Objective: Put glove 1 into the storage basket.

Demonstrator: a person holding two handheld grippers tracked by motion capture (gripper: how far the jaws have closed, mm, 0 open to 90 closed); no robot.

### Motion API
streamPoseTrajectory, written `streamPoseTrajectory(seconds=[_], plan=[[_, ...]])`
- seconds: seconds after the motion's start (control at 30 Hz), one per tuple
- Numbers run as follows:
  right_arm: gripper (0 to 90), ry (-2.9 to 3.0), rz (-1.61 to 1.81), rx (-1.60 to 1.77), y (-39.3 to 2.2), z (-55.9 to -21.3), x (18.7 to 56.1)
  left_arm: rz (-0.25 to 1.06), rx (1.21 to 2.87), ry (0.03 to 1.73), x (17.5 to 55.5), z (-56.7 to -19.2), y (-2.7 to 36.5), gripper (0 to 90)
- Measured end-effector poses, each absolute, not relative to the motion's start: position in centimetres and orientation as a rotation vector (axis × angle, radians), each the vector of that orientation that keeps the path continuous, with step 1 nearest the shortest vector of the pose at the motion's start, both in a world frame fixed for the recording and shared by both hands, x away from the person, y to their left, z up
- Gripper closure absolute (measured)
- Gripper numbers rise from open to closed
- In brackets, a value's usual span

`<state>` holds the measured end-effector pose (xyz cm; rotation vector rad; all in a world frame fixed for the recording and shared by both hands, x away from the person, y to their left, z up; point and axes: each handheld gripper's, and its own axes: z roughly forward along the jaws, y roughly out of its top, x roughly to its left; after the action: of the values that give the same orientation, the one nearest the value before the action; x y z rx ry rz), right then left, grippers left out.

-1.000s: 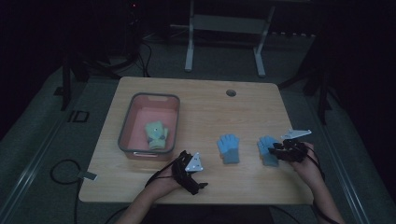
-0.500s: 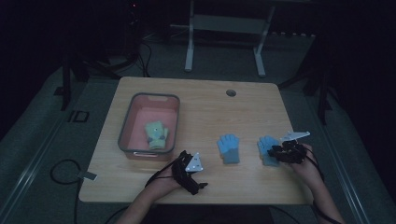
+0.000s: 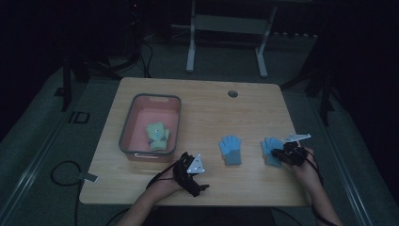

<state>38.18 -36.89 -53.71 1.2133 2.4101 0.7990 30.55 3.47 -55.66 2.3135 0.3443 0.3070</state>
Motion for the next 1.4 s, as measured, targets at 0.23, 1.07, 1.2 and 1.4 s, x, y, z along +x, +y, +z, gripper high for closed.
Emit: streamPoseTrajectory(seconds=[0.23,1.07,1.2,1.4], plan=[[85.1,2.392,0.831,1.204,-36.9,-52.7,38.0,0.307,2.312,0.347,30.6,-55.7,3.5,2.0],[85.1,2.403,1.052,0.952,-31.1,-44.4,38.5,0.308,2.314,0.346,30.6,-55.6,3.5,2.0],[85.1,2.427,1.080,0.916,-29.4,-44.3,38.6,0.304,2.313,0.343,30.6,-55.6,3.5,2.0],[85.1,2.479,1.071,0.866,-26.5,-44.9,38.7,0.300,2.308,0.347,30.7,-55.6,3.6,2.0]])
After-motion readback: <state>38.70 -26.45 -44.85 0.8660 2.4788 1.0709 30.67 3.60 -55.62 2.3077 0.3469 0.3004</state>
